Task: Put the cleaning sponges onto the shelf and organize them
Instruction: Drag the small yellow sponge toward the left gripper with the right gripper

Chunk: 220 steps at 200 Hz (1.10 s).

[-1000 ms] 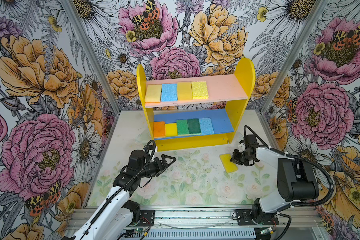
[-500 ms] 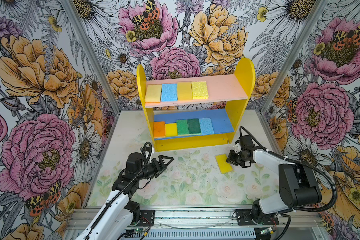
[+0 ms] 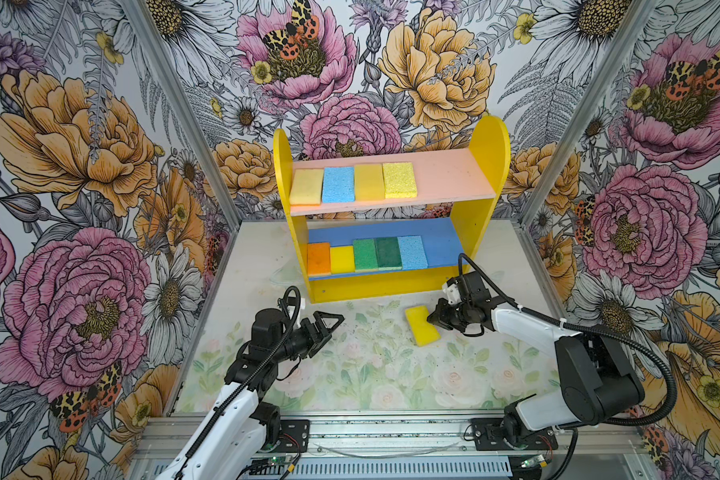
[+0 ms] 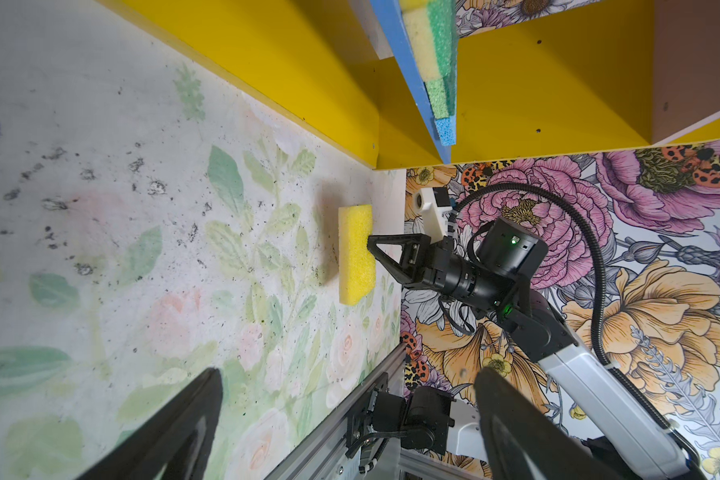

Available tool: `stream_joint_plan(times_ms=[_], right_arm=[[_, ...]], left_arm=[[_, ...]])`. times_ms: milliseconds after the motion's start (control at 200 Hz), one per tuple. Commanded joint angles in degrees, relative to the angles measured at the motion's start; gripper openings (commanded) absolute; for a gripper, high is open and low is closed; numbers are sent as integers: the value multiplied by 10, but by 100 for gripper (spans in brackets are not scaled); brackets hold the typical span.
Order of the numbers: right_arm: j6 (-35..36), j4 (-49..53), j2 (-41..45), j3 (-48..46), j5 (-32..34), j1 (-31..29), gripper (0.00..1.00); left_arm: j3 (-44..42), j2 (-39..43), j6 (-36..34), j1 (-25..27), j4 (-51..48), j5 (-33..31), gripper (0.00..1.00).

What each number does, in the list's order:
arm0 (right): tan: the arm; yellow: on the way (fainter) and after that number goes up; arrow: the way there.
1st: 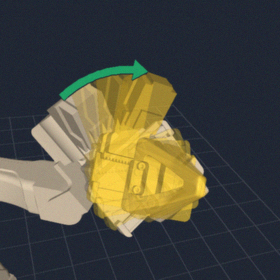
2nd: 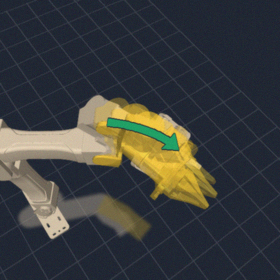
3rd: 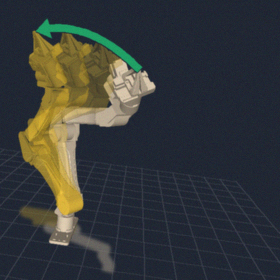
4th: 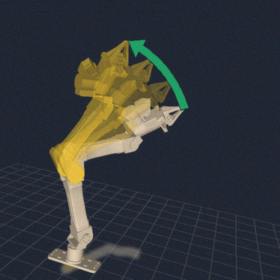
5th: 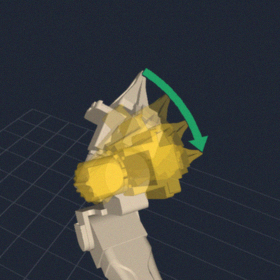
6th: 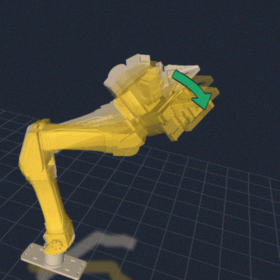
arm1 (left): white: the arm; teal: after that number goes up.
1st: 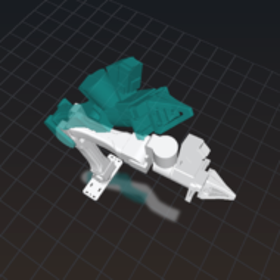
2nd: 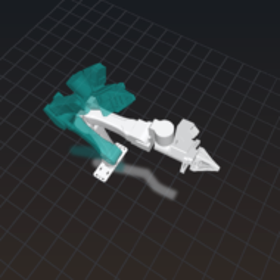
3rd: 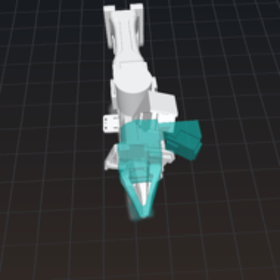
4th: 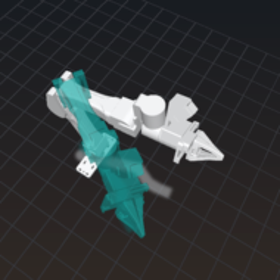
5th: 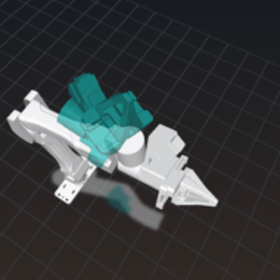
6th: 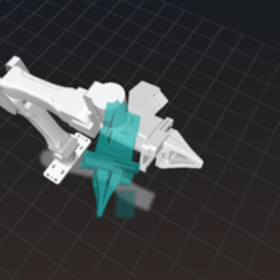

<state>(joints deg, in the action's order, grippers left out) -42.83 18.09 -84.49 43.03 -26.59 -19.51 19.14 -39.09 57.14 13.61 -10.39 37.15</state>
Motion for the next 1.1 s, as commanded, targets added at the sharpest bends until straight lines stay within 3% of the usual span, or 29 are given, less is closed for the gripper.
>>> stream_joint_plan(times_ms=[0, 315, 500, 1096], right_arm=[[-50, -57, 8, -10, -14, -25, 0], [-116, -138, -8, -7, -31, -94, 0], [-185, -244, -11, -36, -57, -122, 0], [-179, -179, -39, 114, -22, -256, 0]], left_arm=[[-9, 2, 5, -5, 19, 4, 96], [-6, 5, 0, -9, 26, 8, 96], [-24, 9, 13, -9, 63, 13, 95], [-7, -11, 9, 38, 84, -22, 81]])
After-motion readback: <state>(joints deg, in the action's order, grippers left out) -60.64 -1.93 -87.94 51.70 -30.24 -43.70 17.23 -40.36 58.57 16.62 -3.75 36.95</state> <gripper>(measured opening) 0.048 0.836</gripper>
